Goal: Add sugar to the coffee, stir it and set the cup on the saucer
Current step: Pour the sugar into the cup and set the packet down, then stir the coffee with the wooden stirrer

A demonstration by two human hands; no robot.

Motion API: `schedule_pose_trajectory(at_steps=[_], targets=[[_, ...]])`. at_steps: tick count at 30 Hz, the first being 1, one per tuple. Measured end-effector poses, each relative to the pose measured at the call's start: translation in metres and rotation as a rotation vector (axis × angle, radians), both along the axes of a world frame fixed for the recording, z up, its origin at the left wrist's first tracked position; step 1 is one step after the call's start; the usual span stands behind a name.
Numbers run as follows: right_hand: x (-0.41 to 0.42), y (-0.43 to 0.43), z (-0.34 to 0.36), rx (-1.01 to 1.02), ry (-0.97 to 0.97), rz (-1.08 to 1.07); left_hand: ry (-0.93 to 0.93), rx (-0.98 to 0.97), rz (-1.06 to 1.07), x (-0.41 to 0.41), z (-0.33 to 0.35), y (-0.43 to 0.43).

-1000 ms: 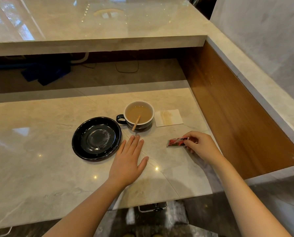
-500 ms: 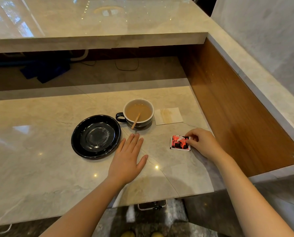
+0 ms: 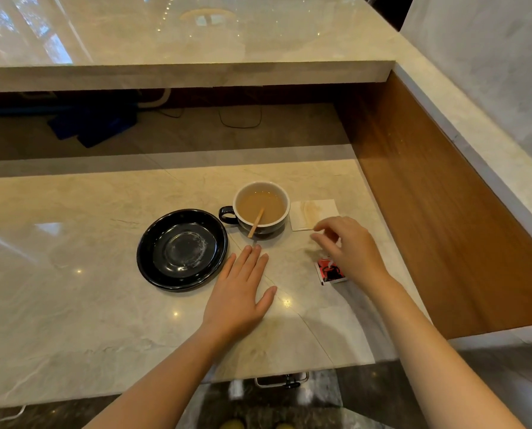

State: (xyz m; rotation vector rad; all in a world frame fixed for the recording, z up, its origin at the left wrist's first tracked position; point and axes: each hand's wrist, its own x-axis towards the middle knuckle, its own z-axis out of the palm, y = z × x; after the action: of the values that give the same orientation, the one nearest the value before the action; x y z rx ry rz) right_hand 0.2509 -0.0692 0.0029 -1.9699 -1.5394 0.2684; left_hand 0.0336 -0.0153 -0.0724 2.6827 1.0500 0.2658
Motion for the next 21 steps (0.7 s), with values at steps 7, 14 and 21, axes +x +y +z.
schedule_pose_trajectory(at_steps=[7,14,21], targets=[[-0.053,0.041,0.014,0.027,-0.137,0.347,0.006,0.0,0.006,0.001,-0.002,0.0],[-0.061,0.063,0.027,0.081,-0.196,0.425,0.009,-0.001,0.006,0.001,0.0,0.0],[-0.038,0.08,0.045,0.147,-0.16,0.267,0.011,-0.001,-0.001,0.0,0.001,-0.001]])
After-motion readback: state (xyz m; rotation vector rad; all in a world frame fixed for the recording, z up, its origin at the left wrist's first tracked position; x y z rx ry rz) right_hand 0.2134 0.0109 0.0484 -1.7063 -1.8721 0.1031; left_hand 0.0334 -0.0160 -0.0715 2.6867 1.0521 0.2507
